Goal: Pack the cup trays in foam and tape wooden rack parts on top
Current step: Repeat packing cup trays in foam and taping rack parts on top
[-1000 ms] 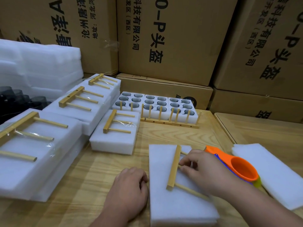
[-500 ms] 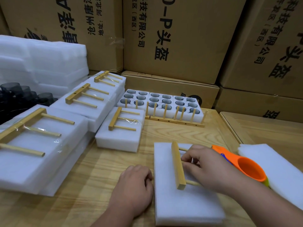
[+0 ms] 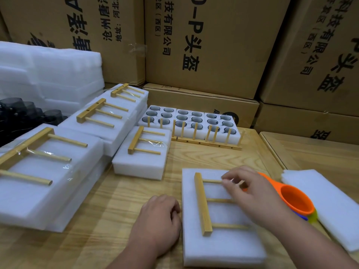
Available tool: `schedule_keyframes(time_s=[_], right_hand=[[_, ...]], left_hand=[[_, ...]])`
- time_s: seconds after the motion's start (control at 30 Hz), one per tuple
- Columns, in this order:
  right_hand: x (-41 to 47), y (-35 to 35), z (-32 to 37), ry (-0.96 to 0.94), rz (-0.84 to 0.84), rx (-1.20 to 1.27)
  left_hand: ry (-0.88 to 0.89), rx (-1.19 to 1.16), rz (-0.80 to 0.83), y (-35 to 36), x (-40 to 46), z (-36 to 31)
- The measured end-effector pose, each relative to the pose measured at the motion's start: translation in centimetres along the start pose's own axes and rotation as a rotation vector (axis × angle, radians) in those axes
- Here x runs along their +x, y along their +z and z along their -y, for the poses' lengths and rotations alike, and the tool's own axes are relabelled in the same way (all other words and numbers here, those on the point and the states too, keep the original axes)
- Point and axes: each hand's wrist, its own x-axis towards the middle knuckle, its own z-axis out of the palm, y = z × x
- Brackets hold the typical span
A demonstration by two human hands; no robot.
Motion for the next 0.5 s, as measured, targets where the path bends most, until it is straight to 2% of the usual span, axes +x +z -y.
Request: schedule_keyframes(time_s=[0.07,0.1,0.2,0.23,0.33,0.4,0.5], right_hand=[[-0.5,0.1,-1.4,0.200,-0.204,0.257],[-1.0,0.4,-1.7,0.329,-0.253,0.437],[-2.3,1.7,-2.9,0.636,-0.224,1.041],[-2.8,2.1,-3.0,0.708,-0.196,1.176],[-4.1,2.8,-3.2,0.756,-0.157,1.411],[-4.7,3.0,-2.8,0.743,-0.121,1.489],[-5.5,3.4,-1.9,0.651,-0.009,1.630]], left_hand=[[-0.005,-0.021,-0.006,0.0,0.1,0.1],[-0.019,-0.043,-0.009,-0.1,0.0,0.1],[-0.063,-0.143,0.001,-0.4,0.0,0.1],[-0.088,-0.236,-0.018,-0.6,-0.2,-0.1],[-0.291,-0.759,-0.047,-1.0,-1.0,-0.2],[-0.390,-1.086,0.125,-0.8,-1.9,-0.3],[-0.308,-1.246,0.278,-0.1,-2.5,-1.3]])
